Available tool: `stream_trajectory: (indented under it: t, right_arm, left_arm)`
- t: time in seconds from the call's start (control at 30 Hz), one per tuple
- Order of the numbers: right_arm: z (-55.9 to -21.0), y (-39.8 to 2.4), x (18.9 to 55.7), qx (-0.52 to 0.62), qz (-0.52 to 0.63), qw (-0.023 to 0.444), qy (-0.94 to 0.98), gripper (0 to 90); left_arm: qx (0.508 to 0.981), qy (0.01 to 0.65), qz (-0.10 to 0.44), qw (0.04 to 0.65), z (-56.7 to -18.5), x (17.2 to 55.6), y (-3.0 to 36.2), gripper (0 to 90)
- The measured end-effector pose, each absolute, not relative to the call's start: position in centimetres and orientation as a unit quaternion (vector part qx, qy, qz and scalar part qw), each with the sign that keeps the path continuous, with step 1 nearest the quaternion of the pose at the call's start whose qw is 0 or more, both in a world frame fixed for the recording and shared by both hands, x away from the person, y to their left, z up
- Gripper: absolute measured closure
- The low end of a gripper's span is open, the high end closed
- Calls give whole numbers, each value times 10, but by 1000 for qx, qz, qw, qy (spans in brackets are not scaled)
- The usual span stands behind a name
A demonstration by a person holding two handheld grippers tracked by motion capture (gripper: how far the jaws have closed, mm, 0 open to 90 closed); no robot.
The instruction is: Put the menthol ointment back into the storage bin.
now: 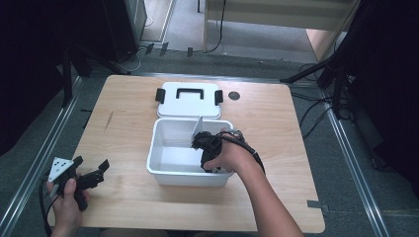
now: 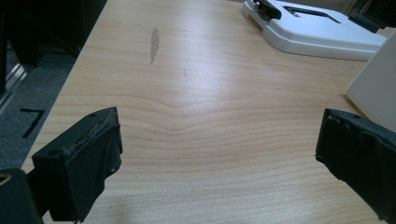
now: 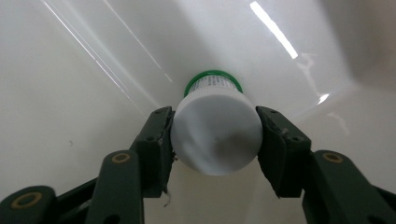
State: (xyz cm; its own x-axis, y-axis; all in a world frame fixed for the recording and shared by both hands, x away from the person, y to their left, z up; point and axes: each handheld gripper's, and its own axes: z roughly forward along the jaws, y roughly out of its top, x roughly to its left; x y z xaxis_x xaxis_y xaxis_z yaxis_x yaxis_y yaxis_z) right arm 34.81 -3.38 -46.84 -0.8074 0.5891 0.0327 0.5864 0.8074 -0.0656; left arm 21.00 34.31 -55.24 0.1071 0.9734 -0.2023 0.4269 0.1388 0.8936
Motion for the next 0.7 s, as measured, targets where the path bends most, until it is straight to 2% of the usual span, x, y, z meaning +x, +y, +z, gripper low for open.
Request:
stream_trajectory:
  t: [0.07, 0.7]
  right_arm:
    - [-466, -34, 347, -302, 24, 23, -953, 449]
    - [-402, -45, 344, -302, -13, 0, -953, 363]
  left_arm:
    - [585, 598, 298, 459, -552, 210, 343, 11]
    - [586, 599, 301, 456, -552, 210, 342, 11]
